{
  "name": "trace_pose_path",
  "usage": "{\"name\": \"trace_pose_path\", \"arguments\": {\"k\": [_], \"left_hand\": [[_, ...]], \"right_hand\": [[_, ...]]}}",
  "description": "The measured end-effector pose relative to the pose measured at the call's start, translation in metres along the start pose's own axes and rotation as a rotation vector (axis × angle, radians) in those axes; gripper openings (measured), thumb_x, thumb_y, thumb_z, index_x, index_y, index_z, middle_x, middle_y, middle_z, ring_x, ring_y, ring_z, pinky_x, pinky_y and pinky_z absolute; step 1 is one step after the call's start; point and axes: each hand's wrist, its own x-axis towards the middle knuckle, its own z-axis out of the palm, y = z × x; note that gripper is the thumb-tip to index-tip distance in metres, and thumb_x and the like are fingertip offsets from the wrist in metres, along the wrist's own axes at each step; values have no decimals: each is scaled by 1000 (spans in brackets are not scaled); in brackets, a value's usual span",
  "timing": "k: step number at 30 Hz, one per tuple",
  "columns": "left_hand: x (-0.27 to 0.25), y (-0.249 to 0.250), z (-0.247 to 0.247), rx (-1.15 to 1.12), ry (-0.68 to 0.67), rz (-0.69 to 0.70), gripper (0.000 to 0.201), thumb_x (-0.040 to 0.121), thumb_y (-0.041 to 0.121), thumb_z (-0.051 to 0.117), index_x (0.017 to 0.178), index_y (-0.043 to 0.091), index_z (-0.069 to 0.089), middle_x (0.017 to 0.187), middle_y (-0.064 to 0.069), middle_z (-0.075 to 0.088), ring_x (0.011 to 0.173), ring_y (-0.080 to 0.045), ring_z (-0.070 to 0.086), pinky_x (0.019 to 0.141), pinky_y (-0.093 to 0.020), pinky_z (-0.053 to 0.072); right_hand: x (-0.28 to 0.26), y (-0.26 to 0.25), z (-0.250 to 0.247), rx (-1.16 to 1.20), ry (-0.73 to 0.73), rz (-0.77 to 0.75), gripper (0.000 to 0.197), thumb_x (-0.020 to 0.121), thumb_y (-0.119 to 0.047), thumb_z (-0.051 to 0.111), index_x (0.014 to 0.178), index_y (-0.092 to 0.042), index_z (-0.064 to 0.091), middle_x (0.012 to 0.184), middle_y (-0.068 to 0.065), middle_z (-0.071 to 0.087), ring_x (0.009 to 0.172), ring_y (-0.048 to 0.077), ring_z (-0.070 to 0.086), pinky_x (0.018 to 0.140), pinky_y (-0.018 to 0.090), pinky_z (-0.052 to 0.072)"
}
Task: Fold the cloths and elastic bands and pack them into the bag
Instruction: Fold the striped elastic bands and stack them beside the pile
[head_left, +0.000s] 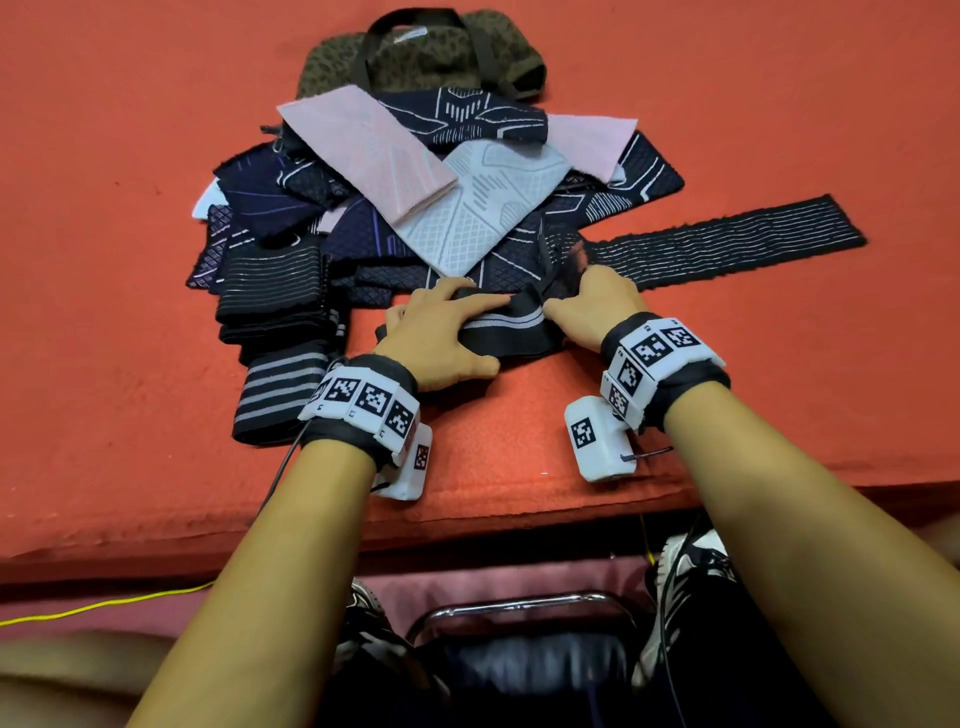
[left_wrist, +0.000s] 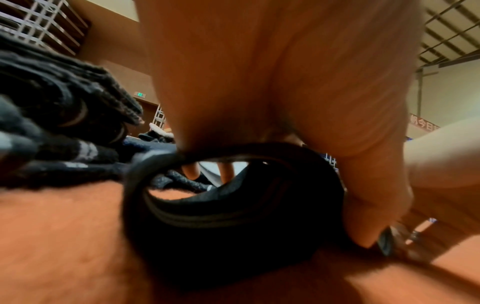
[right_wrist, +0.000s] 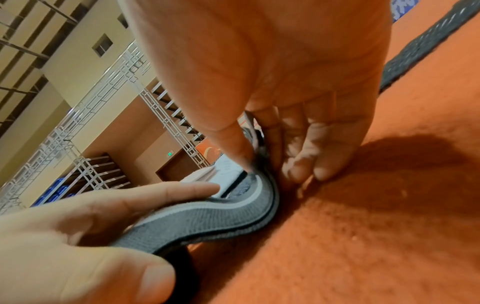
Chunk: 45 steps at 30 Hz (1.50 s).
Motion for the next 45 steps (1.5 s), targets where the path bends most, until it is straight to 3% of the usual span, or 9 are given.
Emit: {"name": "trace_pose_path", "arguments": {"k": [9,13,16,19,24,31,38,42,45], "left_hand": [[0,7,-3,10,46,-1,60,67,54,73,124,55,57,151,13,35,139,-19,25,108,-45,17],[3,13,0,-8,116,31,42,67,48,82,105,41,65,119,8,44,115,-15,32,93,-34,21],[6,17,3,-103,45,103,42,68,49,82,100,25,67,99,-2,54,95,-18,48,88,-34,41],[7,20,6,-118,-43,140,31,82,34,77,106,15,68,94,-4,57,85,-17,54,86,-34,46],[12,17,12,-59,-24,182,25,87,17,69,112,17,67,101,0,49,87,-11,49,84,-19,37],[16,15,16,-70,67,127,29,84,20,73,112,21,69,82,7,59,78,-15,57,77,-28,45],[21,14,20,-66,46,121,29,86,19,70,114,20,66,78,10,60,70,-9,51,71,-23,36],[21,13,21,-87,41,108,29,84,17,69,112,20,65,75,11,60,64,-2,49,71,-23,37],[20,14,20,-96,38,107,30,83,15,68,112,20,65,75,12,60,70,-9,51,73,-23,40]], "right_hand": [[1,5,-16,-22,-38,50,32,76,-34,67,99,-12,65,100,10,64,89,29,60,70,28,44],[1,7,-20,-100,-50,82,32,78,-34,64,100,-11,65,99,10,63,85,30,59,68,28,43],[1,9,-19,-157,-75,105,24,82,-30,62,98,-11,60,100,10,59,85,29,55,68,29,41],[1,12,-23,-176,-80,121,22,85,-27,61,97,-10,57,99,9,57,84,28,54,65,28,40],[5,14,-27,-214,-110,138,25,83,-27,62,99,-8,62,98,10,61,81,27,58,65,29,45],[7,23,-36,-333,-65,160,19,82,-26,63,94,-12,58,93,10,59,79,31,58,63,31,44],[4,18,-41,-341,-78,92,22,80,-25,65,95,-12,56,97,11,59,84,31,57,60,29,39],[-1,10,-34,-398,-94,-9,28,80,-24,66,103,-12,55,105,13,60,92,33,58,69,33,43],[-6,10,-22,-494,-61,-68,33,82,-17,61,114,-12,52,112,16,60,102,38,59,73,36,44]]}}
